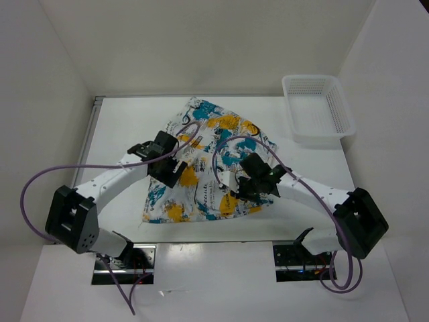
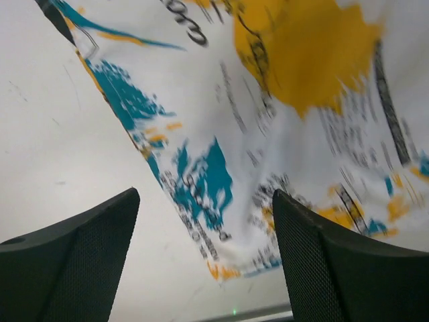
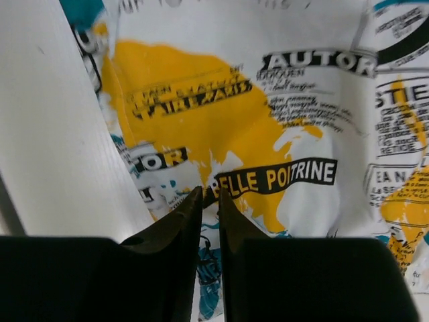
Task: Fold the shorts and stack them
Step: Flatten the shorts out, then fold the shorts
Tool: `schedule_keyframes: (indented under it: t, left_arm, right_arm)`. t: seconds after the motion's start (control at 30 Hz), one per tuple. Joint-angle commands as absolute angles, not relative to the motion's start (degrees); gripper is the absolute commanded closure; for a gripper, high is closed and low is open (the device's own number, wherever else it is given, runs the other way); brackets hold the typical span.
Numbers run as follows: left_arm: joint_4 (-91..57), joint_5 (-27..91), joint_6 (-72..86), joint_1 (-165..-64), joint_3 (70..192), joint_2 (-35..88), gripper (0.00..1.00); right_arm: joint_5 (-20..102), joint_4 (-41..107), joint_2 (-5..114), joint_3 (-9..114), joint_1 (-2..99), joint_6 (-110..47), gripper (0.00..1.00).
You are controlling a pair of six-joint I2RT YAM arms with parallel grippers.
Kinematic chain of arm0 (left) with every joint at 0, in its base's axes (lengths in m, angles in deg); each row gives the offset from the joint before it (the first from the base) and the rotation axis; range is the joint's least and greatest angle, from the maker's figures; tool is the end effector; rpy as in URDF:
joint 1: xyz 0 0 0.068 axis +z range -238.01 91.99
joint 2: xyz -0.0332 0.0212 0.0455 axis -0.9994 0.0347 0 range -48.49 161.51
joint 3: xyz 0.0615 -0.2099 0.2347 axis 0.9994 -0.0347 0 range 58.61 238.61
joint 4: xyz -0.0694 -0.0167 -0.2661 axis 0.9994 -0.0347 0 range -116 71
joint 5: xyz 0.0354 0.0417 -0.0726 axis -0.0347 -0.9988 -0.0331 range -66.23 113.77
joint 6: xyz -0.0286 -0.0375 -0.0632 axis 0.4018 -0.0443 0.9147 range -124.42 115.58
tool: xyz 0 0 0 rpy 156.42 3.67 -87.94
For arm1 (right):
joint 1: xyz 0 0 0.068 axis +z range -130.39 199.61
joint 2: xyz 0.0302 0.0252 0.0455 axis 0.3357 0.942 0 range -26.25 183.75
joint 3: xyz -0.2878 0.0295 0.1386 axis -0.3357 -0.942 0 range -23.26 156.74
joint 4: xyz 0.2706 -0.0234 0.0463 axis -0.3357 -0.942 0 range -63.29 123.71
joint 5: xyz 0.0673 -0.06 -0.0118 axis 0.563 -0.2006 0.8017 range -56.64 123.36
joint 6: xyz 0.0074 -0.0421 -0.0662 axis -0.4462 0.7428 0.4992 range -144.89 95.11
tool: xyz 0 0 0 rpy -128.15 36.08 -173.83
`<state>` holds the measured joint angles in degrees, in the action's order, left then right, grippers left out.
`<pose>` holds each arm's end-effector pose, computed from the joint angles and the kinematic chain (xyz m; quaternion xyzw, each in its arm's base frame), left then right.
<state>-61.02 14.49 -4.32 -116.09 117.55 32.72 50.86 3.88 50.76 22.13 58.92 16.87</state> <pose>0.2667 -0.1299 0.2534 0.2175 0.9473 0.0226 0.2343 0.1950 0.1858 0.2119 -0.6510 0.7036 0.1422 0.2467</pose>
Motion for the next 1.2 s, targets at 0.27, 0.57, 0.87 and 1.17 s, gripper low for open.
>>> schedule_keyframes:
  t: [0.27,0.57,0.87,1.17]
  left_arm:
    - [-44.84,12.19,-4.42,-108.05,116.09,54.06,0.15]
    - [-48.17,8.22,-4.42,-105.41,101.09,43.65,0.3]
    - [-58.98,9.09,-4.42,-105.41,98.07,29.13,0.28]
    - [-59.53,23.06,-4.42,-103.22,124.67,28.4,0.05]
  right_arm:
    - [41.99,-0.82,52.23,15.77,60.74,33.63,0.8]
    - [35.22,-6.11,54.07,14.89,71.87,38.91,0.84]
    - [46.87,-12.59,55.14,23.39,88.51,33.48,0.87]
    - [43.37,-14.45,52.58,37.85,79.84,22.16,0.75]
